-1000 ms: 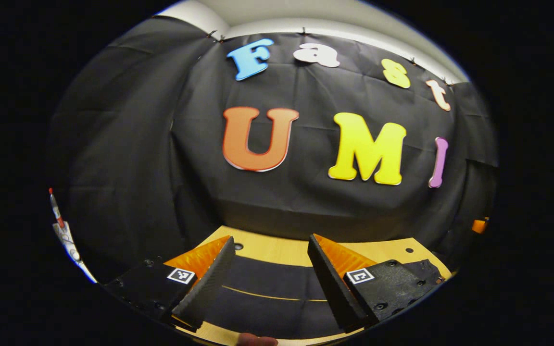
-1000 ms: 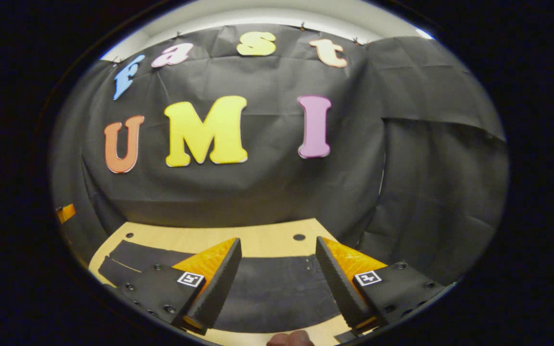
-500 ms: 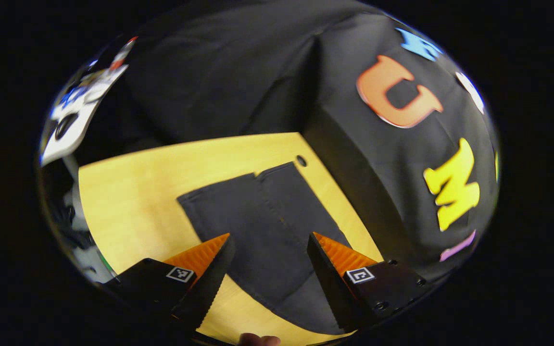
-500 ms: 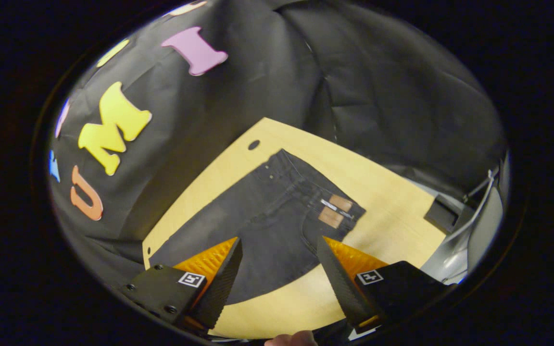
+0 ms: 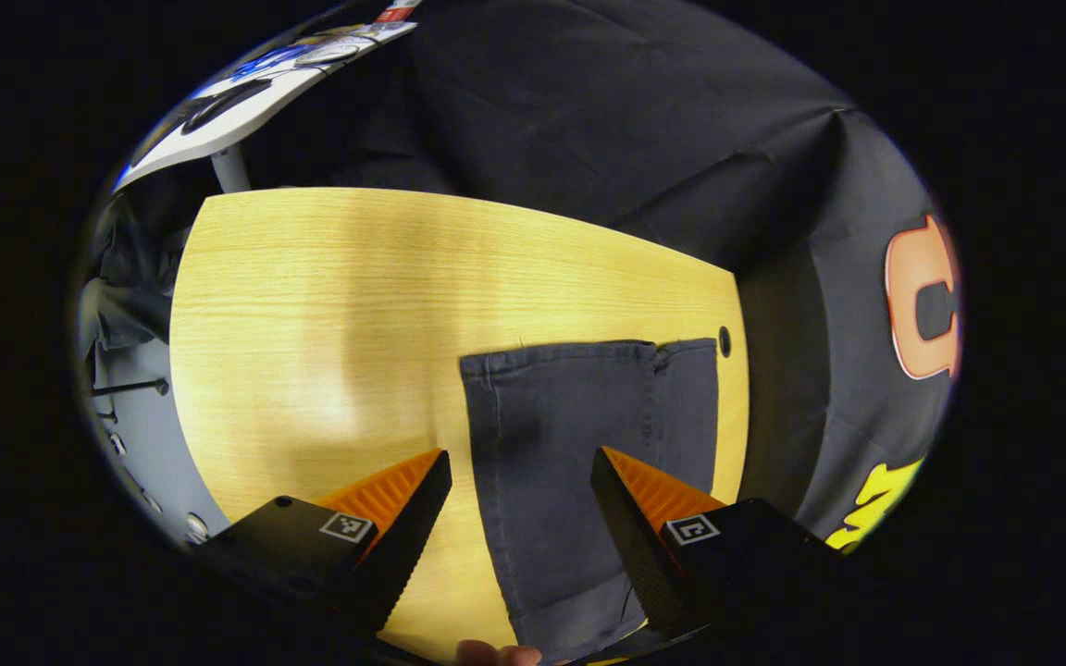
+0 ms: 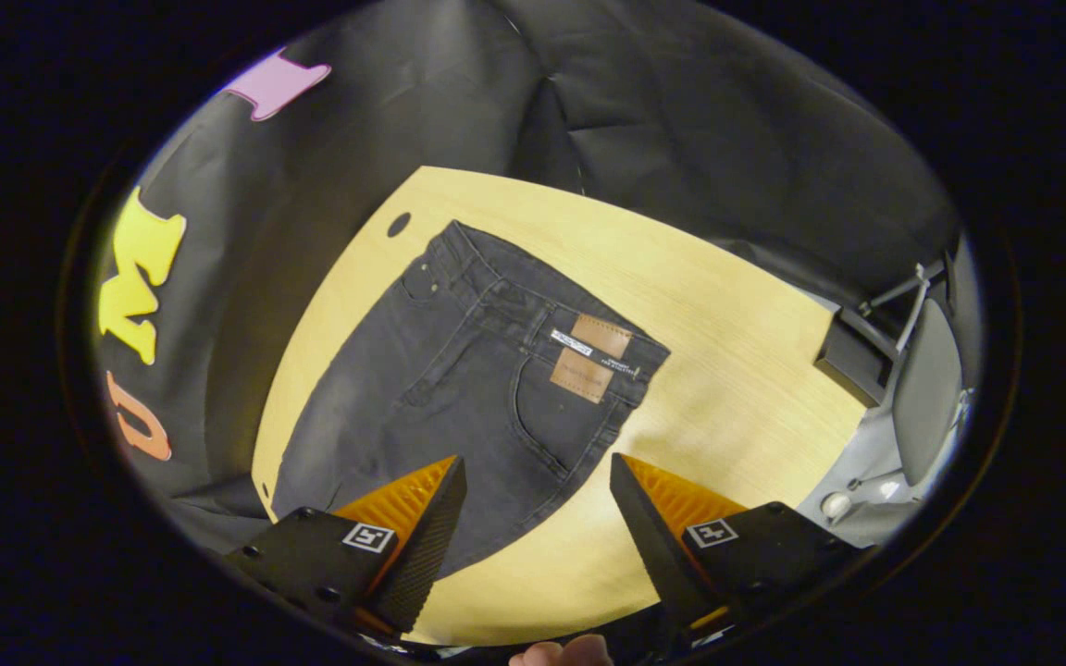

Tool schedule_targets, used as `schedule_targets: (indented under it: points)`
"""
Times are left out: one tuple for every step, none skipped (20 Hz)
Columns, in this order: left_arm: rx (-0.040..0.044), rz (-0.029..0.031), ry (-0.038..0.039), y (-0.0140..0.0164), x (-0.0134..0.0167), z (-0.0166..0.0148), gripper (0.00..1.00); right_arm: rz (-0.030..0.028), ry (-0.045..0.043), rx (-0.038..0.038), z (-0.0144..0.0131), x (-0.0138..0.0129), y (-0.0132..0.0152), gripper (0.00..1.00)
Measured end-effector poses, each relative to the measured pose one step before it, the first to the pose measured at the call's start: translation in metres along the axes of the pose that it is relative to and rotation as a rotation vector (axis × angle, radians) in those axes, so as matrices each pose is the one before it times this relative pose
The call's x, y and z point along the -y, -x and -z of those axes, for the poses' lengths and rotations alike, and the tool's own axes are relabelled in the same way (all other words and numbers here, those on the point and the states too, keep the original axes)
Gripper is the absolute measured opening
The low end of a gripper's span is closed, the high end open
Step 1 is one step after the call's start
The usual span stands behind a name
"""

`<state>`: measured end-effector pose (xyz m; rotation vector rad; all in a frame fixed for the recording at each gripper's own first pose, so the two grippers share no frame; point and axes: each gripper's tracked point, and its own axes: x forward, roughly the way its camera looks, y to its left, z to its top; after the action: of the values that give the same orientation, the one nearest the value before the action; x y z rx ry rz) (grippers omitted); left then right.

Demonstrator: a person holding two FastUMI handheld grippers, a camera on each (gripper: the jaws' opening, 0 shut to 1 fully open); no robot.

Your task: Grasp the waist and the cuffs of the jeans and fold them to make the two legs overlap; first hold the waist and fold one-third of the jeans toward the cuffs, then hold the cuffs and fold the remaining one-third in the same direction to finish folding.

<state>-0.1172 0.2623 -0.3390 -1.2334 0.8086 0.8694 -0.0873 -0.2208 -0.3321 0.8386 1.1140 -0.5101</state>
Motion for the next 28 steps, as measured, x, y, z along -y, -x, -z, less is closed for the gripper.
schedule_targets:
  points:
    - [-0.00669,-0.01549,0.00729,-0.00522,0.00224,-0.00192,0.99,0.01718,-0.00677,-0.0126,-0.00069,0.00121,-0.00367,0.98]
    - [-0.002,-0.00356,0.00173,-0.00593,0.00449,-0.00282,0.99,0.01614,-0.0005,-0.00739,-0.00086,0.00063,-0.00203,0.98]
    - [-0.00031,-0.01468,-0.00883,-0.0034,0.00081,-0.00304,0.99,0.01676,0.00673,-0.00473,-0.0017,0.00158,-0.00194,0.98]
    - [0.00457,-0.01939,-0.01181,-0.00211,-0.00218,-0.00481,0.99,0.0147,0.0045,-0.00429,-0.00093,0.00124,-0.00141,0.98]
    - [0.00097,-0.01182,-0.0086,-0.00151,-0.00116,-0.00305,1.0,0.01099,-0.0034,-0.00677,0.0006,0.00101,-0.00319,0.98]
    - [-0.00338,-0.01653,-0.00983,-0.00155,-0.00082,-0.0011,0.99,0.00822,-0.01328,-0.00618,-0.00045,0.00093,-0.00274,0.93]
    - [0.00274,-0.00733,-0.00435,-0.00086,0.00119,-0.00252,0.99,0.00595,-0.01766,-0.00524,-0.0007,0.00112,-0.00225,0.93]
    - [0.00314,-0.00842,-0.00546,-0.00291,0.00209,-0.00075,0.99,0.00677,-0.01827,-0.00178,-0.00196,0.00079,-0.00248,0.93]
    - [0.00023,-0.01384,-0.00163,-0.00156,0.00092,-0.00045,0.99,0.00242,-0.01627,-0.00171,-0.00118,0.00071,-0.00135,0.98]
    - [0.0004,-0.00815,0.00158,-0.00098,0.00246,-0.00095,1.0,0.0017,-0.01793,-0.00233,-0.00283,0.00029,-0.00203,0.98]
    - [-0.00125,-0.01049,-0.00224,-0.00216,0.00177,-0.00022,0.99,-0.00357,-0.02172,-0.00504,-0.001,0.00005,-0.00519,0.93]
    - [-0.00605,-0.00811,-0.00652,-0.00075,0.00186,0.00037,0.99,-0.00006,-0.02863,-0.00531,-0.00079,0.00035,-0.00375,0.93]
    - [-0.00102,-0.00589,-0.00678,-0.00177,0.00103,0.00053,0.98,0.00913,-0.02336,-0.0065,-0.00048,0.00274,-0.00406,0.93]
    - [-0.01644,0.02058,0.01625,-0.00628,0.00438,0.00397,1.0,0.02099,-0.00858,-0.00531,0.00014,0.00509,-0.0034,0.98]
    - [0.00046,-0.04603,0.01976,-0.0013,-0.00509,0.00279,0.76,0.01602,-0.00355,0.00429,-0.00175,0.00383,-0.00252,0.99]
    - [0.00967,-0.00521,0.00942,-0.00002,-0.00183,-0.00161,0.52,0.0023,-0.00523,0.00763,-0.00144,0.00006,-0.00288,0.99]
    - [-0.00175,-0.0068,-0.00254,-0.00021,-0.00086,0.0015,0.53,-0.00027,-0.00675,0.00428,-0.00075,-0.00209,-0.00248,0.99]
    - [-0.00161,-0.00217,-0.00343,-0.00008,0.00114,-0.00073,0.47,0.00478,-0.00463,0.01076,-0.00103,-0.00236,-0.0031,0.99]
    - [-0.00514,-0.00919,-0.006,0.00037,-0.00122,0.00034,0.53,0.00255,0.00616,0.00736,-0.00127,-0.00346,-0.00317,0.98]
    - [-0.00335,-0.00567,-0.00341,-0.00138,-0.0021,-0.00019,0.39,0.0166,0.0211,0.01286,-0.00181,-0.00088,-0.00267,0.98]
    - [-0.00245,0.00118,0.00291,0.00003,0.00013,-0.00013,0.35,0.02216,0.02767,0.02065,-0.00391,0.00082,-0.0053,0.98]
    - [-0.00359,0.00118,0.00407,-0.00076,0.00099,-0.00032,0.28,0.02616,0.01441,0.00928,-0.00088,0.00184,-0.00249,0.99]
    - [-0.00801,0.00459,0.00446,0.00147,0.00122,0.00024,0.25,0.01669,-0.00457,0.01627,-0.00384,-0.00106,-0.00133,0.99]
    - [-0.0062,0.00628,0.00236,-0.00257,0.00087,0.00028,0.21,0.01617,-0.00979,0.00344,0.00142,-0.00014,-0.00032,0.94]
    - [-0.00498,0.0048,0.00206,-0.00018,-0.00016,-0.00003,0.19,0.01758,-0.00662,0.00896,-0.00114,0.00043,-0.00108,0.94]
    - [-0.00377,0.00461,0.00214,-0.00024,0.00115,0.00053,0.16,0.02846,-0.00245,0.00707,-0.00016,0.00186,-0.00041,0.97]
    - [-0.00021,0.00433,0.00242,-0.00072,0.00045,0.00051,0.14,0.05308,0.0008,0.00899,0.00071,0.00711,-0.00377,0.93]
    - [0.00019,0.00533,0.00389,-0.00003,0.00036,0.00057,0.11,0.03969,-0.00376,0.01138,-0.00047,0.00616,0.00086,0.79]
